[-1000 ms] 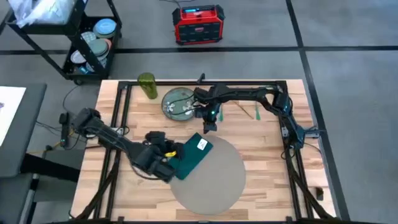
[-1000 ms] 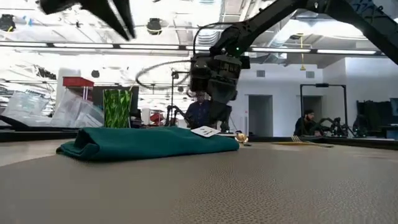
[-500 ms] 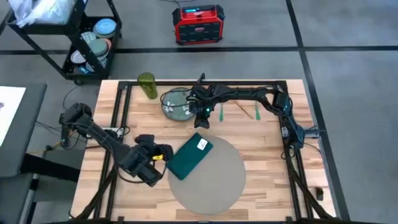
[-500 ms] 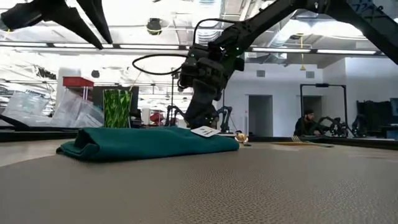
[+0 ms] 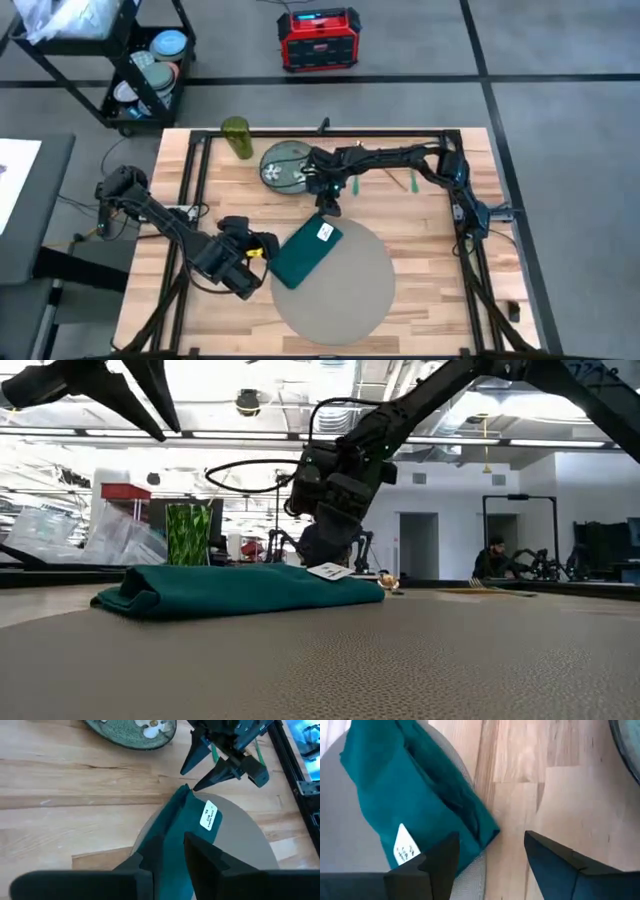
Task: Set table place
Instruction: Put the green napkin on the gray table mat
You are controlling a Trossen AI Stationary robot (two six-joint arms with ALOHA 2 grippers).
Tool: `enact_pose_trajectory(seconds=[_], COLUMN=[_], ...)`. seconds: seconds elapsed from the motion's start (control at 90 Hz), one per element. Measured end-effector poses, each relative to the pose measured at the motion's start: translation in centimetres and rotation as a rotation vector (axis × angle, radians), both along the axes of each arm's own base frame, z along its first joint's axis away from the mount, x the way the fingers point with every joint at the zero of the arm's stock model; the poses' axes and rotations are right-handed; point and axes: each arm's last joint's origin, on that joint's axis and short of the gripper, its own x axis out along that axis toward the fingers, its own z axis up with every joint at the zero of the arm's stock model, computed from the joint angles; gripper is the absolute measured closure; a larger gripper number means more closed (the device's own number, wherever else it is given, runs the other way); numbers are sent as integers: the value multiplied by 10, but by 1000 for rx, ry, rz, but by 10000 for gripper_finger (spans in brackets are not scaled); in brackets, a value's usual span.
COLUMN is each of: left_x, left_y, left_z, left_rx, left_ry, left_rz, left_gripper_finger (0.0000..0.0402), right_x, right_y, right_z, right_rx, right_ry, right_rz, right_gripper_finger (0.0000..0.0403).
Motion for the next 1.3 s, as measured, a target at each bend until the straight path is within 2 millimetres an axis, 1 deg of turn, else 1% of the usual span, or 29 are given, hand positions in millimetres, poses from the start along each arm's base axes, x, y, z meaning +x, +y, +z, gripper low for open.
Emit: enact_pose_trajectory(seconds=[0.078,0.244,0.433,0.589,0.656,0.711,0.9,0.944,1.144,1.211,1.3], left_x=[0,-2,-2,-3,-2,-3,-4,-4,-4,-4,-4], left_y=[0,1,2,2,2,2,2,2,3,3,3], left_z=[0,0,0,0,0,0,0,0,0,0,0], left_rx=[4,14,20,22,24,27,29,29,38,45,53], left_ry=[6,19,27,29,30,34,47,47,58,68,78], left_rz=[0,0,0,0,-2,-4,-3,-3,-12,-23,-33], left_gripper_finger=[340,340,340,340,340,340,340,340,340,340,340], right_x=[-1,1,10,14,15,17,20,20,19,21,23], right_y=[1,10,29,39,38,37,25,24,22,22,21], right_z=[-2,-3,-21,-23,-22,-19,-11,-9,-4,4,21], right_rx=[4,1,47,18,-16,-25,-64,-63,-72,-73,-79], right_ry=[6,4,25,26,33,41,46,50,87,94,105], right_rz=[-3,25,53,66,54,47,10,7,4,10,30], right_gripper_finger=[189,189,189,195,212,238,367,388,401,401,402])
